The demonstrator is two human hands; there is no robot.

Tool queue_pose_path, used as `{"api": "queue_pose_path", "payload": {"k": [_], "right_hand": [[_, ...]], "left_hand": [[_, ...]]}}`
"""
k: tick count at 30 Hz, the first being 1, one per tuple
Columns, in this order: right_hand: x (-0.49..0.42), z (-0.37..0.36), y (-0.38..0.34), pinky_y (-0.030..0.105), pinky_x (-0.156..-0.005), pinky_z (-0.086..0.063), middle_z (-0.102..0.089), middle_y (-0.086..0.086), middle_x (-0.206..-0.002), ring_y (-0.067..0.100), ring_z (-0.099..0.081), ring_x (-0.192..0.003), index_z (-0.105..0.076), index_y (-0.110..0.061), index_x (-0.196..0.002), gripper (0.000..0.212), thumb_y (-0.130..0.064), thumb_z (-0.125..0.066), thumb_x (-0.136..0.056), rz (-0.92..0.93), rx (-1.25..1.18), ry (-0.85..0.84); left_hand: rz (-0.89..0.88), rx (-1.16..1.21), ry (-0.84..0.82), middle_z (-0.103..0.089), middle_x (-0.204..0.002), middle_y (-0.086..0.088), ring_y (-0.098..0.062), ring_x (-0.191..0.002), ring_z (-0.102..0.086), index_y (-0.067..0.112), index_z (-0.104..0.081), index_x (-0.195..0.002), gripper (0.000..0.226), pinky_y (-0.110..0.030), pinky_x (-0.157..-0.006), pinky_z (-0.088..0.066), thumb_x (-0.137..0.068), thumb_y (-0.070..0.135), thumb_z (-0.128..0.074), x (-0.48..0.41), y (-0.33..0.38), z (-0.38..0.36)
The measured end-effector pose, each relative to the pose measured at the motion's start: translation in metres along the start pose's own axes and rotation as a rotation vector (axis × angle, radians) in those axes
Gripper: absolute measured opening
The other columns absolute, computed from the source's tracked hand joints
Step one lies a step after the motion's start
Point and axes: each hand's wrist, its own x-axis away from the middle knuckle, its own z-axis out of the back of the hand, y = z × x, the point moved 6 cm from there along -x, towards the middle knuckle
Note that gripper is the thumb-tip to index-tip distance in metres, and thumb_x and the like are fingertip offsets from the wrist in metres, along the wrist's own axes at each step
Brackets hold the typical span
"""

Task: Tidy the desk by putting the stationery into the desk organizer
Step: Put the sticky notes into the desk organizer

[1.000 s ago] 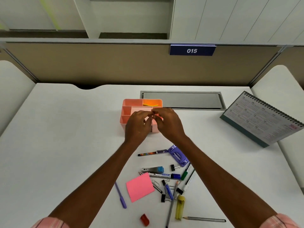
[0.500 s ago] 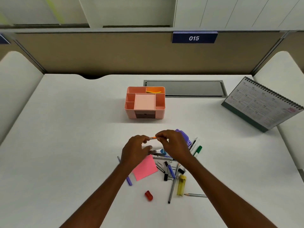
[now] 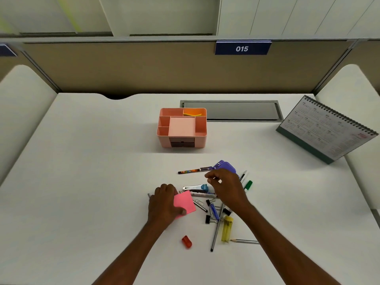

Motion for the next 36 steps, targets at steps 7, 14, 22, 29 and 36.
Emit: {"api": "queue_pose_path", "payload": {"k": [7, 14, 22, 29, 36], "right_hand": [[0.011, -0.008, 0.002, 0.012, -0.075, -0.049, -0.070, -0.021, -0.100, -0.003, -0.065, -0.091, -0.074, -0.032, -0.111, 0.023, -0.024, -0.078, -0.090, -0.022, -0.087, -0.117], [0.011, -0.012, -0.014, 0.017, -0.081, -0.054, -0.076, -0.018, -0.102, 0.003, -0.071, -0.093, -0.077, -0.029, -0.109, 0.021, -0.028, -0.080, -0.088, 0.023, -0.214, -0.241], [-0.009, 0.012, -0.044, 0.022, -0.080, -0.054, -0.075, -0.015, -0.098, 0.002, -0.067, -0.091, -0.078, -0.026, -0.110, 0.018, -0.022, -0.075, -0.093, 0.171, -0.061, -0.088], [-0.040, 0.041, -0.070, 0.017, -0.078, -0.054, -0.076, -0.010, -0.104, 0.006, -0.068, -0.093, -0.076, -0.023, -0.114, 0.020, -0.023, -0.073, -0.095, 0.201, -0.122, 0.052], [-0.083, 0.061, -0.097, 0.017, -0.078, -0.055, -0.077, -0.007, -0.103, 0.007, -0.069, -0.090, -0.077, -0.018, -0.117, 0.022, -0.023, -0.073, -0.095, 0.220, -0.138, 0.188]], "left_hand": [[0.019, 0.406, -0.060, -0.066, -0.089, 0.011, -0.013, -0.086, -0.062, 0.029, -0.059, -0.092, 0.028, -0.027, -0.066, -0.046, -0.081, 0.024, -0.085, 0.003, 0.009, 0.022], [-0.049, 0.720, 0.009, -0.071, -0.096, 0.006, -0.015, -0.090, -0.068, 0.025, -0.066, -0.099, 0.029, -0.024, -0.071, -0.058, -0.080, 0.019, -0.087, 0.005, 0.028, 0.054], [-0.197, 0.683, 0.205, -0.073, -0.099, 0.021, 0.000, -0.098, -0.067, 0.033, -0.072, -0.104, 0.018, -0.017, -0.083, -0.049, -0.089, 0.028, -0.081, -0.006, 0.049, 0.087], [-0.243, 0.664, 0.468, -0.068, -0.105, 0.017, -0.003, -0.094, -0.065, 0.038, -0.067, -0.106, 0.030, -0.019, -0.073, -0.057, -0.086, 0.024, -0.084, -0.028, 0.070, 0.127], [-0.325, 0.645, 0.435, -0.066, -0.127, 0.006, -0.007, -0.095, -0.066, 0.025, -0.064, -0.129, 0.052, -0.014, -0.077, -0.057, -0.083, 0.021, -0.087, -0.059, 0.102, 0.140]]}}
